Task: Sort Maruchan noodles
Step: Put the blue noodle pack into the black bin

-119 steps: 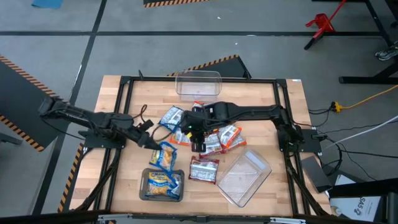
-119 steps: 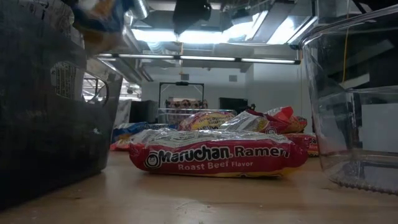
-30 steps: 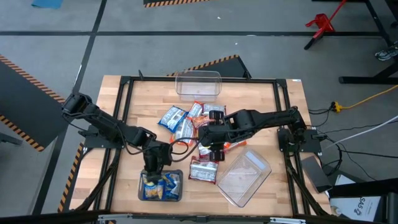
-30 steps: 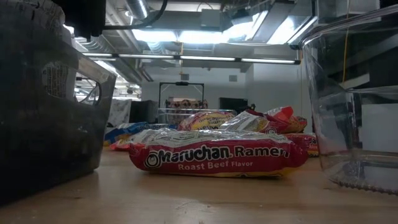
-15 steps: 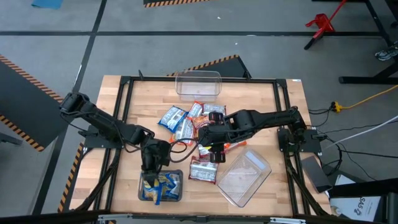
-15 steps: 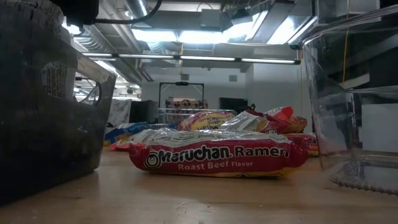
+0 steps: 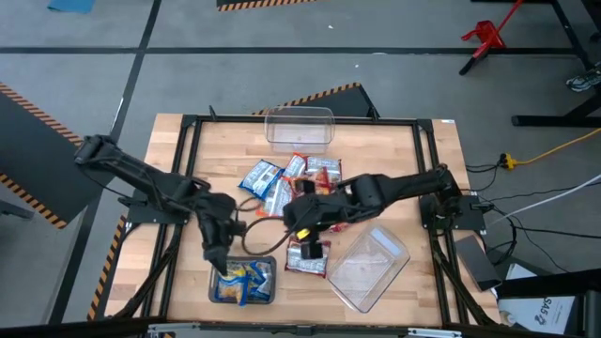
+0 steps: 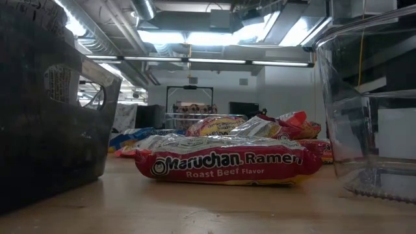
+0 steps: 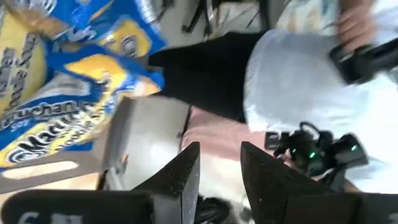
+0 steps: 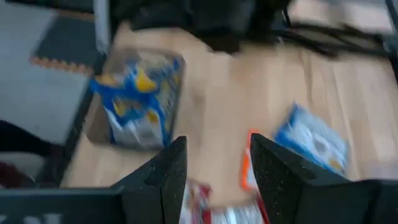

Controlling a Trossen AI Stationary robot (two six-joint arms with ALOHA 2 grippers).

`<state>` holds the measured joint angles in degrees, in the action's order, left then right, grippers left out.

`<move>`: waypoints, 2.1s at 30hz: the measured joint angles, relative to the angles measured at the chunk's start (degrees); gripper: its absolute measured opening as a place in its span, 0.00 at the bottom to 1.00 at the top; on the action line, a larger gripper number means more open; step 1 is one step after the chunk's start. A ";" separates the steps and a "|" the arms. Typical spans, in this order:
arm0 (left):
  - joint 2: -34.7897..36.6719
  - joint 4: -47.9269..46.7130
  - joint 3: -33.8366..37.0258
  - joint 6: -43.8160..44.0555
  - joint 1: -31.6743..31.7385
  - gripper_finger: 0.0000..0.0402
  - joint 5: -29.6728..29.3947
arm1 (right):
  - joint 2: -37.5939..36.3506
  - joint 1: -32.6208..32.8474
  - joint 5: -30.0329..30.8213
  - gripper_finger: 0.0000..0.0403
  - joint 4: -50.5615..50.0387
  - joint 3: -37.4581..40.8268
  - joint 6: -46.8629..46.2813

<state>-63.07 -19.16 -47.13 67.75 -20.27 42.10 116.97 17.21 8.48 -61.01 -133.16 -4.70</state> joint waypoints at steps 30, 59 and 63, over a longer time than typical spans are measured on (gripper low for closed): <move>25.59 -0.30 0.00 -8.37 0.02 0.27 -43.12 | 24.83 3.09 -13.48 0.41 37.98 7.32 6.58; 25.20 -2.90 0.00 -12.90 0.02 0.27 -48.94 | 25.15 4.67 -7.40 0.41 40.19 7.29 10.66; 25.20 -2.90 0.00 -12.96 0.00 0.27 -49.43 | 27.41 5.29 -7.53 0.41 40.43 7.22 10.76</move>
<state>-37.87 -22.06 -47.13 54.79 -20.27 -7.33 144.38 22.49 0.95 -20.59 -125.94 6.06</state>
